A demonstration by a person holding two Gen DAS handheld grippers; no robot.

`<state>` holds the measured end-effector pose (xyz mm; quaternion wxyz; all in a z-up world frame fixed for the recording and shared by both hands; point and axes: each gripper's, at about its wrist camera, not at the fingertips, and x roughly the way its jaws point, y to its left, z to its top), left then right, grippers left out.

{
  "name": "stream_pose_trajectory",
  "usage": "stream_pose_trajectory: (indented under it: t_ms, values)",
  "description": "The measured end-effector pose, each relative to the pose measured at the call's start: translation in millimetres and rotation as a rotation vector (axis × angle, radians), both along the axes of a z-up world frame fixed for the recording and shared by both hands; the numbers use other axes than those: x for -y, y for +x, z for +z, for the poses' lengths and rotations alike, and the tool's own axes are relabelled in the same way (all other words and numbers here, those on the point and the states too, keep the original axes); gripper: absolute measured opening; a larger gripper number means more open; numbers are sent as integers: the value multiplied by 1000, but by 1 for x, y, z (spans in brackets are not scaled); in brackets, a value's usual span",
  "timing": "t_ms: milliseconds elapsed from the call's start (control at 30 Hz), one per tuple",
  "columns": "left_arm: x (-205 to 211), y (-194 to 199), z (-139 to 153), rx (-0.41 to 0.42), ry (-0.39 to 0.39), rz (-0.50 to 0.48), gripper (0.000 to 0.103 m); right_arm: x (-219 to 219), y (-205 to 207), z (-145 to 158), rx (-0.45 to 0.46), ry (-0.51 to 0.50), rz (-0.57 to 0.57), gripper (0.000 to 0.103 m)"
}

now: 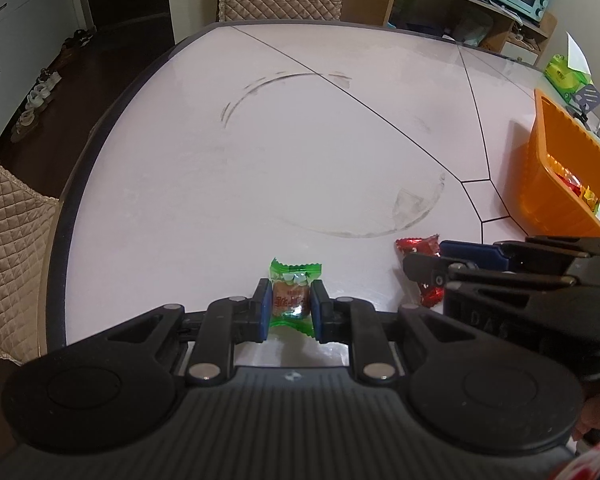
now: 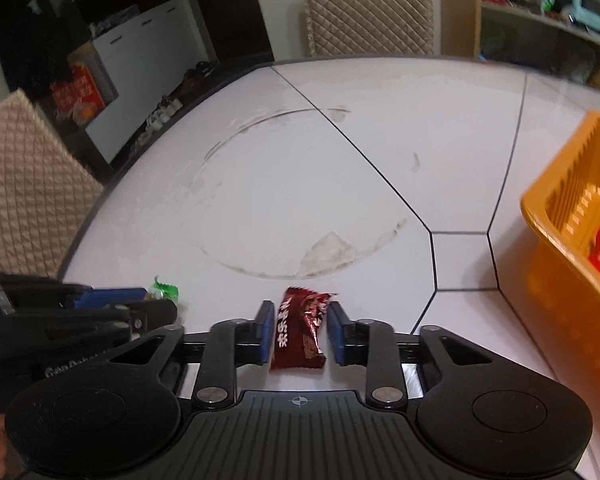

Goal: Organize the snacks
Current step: 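Carry the green candy and red packet over the orange tray with both grippers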

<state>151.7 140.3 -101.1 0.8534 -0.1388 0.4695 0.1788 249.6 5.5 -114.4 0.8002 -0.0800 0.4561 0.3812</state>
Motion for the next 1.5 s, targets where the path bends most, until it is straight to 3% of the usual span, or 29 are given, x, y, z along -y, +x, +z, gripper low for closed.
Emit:
stream_pose_trajectory:
  t_ms: [233, 733, 1067, 1500]
  values:
    - [0, 0, 1, 3, 2, -4, 18, -4, -16, -4, 79, -51, 73, 23]
    - [14, -3, 11, 13, 14, -42, 18, 9, -23, 2, 50, -44, 91, 19]
    - [35, -8, 22, 23, 9, -92, 18, 49, -26, 25, -6, 22, 8, 19]
    - [94, -1, 49, 79, -9, -244, 18, 135, -38, 58, -29, 71, -169, 19]
